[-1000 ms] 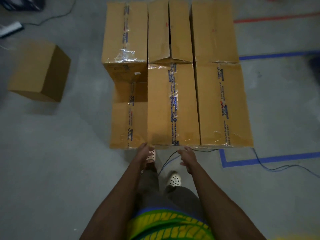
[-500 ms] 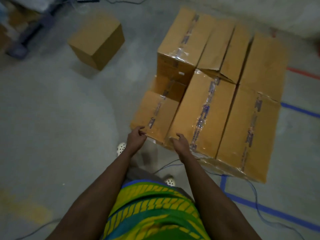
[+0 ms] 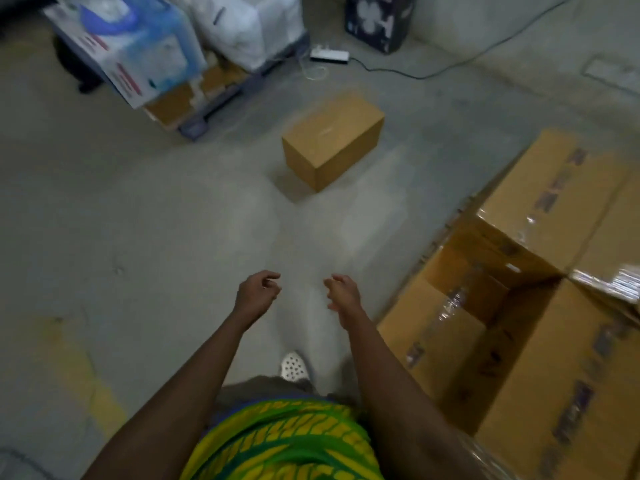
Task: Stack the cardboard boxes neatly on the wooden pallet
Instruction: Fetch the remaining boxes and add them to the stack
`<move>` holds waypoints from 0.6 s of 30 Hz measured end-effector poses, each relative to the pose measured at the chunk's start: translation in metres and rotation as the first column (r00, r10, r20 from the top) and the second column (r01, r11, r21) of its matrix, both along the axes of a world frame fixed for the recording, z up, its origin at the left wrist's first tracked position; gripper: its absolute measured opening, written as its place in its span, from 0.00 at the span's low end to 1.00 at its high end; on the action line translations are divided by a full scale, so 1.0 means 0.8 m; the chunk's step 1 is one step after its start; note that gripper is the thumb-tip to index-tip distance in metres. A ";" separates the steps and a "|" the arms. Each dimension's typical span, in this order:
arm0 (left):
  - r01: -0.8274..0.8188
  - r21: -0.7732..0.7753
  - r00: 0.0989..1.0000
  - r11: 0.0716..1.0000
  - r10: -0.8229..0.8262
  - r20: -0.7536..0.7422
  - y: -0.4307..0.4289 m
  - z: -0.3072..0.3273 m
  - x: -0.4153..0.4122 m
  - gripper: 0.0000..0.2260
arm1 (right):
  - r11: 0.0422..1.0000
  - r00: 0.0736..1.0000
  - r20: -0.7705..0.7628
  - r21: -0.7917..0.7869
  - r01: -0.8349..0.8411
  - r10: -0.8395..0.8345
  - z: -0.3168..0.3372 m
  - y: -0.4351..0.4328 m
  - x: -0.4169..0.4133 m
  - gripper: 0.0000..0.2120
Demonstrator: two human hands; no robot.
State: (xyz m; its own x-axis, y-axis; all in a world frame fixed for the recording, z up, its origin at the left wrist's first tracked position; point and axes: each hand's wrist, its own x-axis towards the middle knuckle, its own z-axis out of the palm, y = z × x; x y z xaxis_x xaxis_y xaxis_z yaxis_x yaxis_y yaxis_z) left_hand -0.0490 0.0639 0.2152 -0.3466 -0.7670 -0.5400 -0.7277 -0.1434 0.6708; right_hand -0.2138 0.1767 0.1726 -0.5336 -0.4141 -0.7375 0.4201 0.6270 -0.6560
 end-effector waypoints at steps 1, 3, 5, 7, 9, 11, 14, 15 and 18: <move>-0.012 -0.024 1.000 1.000 0.012 0.005 -0.039 0.007 -0.003 0.10 | 1.000 1.000 0.006 -0.015 -0.017 0.017 0.003 -0.036 -0.002 0.19; -0.007 -0.037 1.000 0.999 0.007 -0.002 -0.109 0.017 -0.019 0.10 | 0.997 0.996 -0.036 -0.028 -0.078 0.077 0.010 -0.100 -0.014 0.22; 0.006 -0.037 1.000 0.999 -0.007 -0.020 -0.170 0.019 -0.047 0.11 | 0.993 0.989 -0.098 -0.015 -0.113 0.111 0.013 -0.155 -0.036 0.21; 0.001 -0.021 0.999 1.000 -0.002 -0.050 -0.224 0.013 -0.082 0.10 | 0.992 0.975 -0.183 0.025 -0.124 0.126 0.008 -0.208 -0.068 0.20; -0.013 -0.007 0.996 1.000 0.012 -0.083 -0.278 0.002 -0.122 0.10 | 0.989 0.952 -0.271 0.063 -0.131 0.143 -0.005 -0.261 -0.101 0.19; -0.009 0.007 0.996 1.000 0.010 -0.093 -0.336 -0.018 -0.171 0.10 | 0.987 0.938 -0.308 0.080 -0.139 0.157 -0.024 -0.318 -0.139 0.19; 0.024 0.012 0.996 1.000 -0.022 -0.085 -0.437 -0.048 -0.260 0.11 | 0.991 0.941 -0.313 0.070 -0.112 0.129 -0.059 -0.421 -0.220 0.19; 0.037 0.014 0.997 0.999 -0.036 -0.070 -0.471 -0.054 -0.290 0.11 | 0.992 0.946 -0.305 0.087 -0.088 0.111 -0.068 -0.457 -0.250 0.19; 0.129 0.020 0.992 0.991 -0.129 0.008 -0.567 -0.056 -0.372 0.12 | 0.993 0.954 -0.297 0.116 0.007 0.028 -0.088 -0.548 -0.333 0.19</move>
State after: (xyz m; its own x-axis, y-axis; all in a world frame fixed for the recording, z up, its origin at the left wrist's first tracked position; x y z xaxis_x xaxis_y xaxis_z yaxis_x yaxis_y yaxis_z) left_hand -0.3469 -0.3899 0.1701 -0.4366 -0.7054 -0.5583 -0.7473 -0.0612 0.6617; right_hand -0.4805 -0.2615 0.1019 -0.7320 -0.3436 -0.5884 0.2095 0.7082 -0.6742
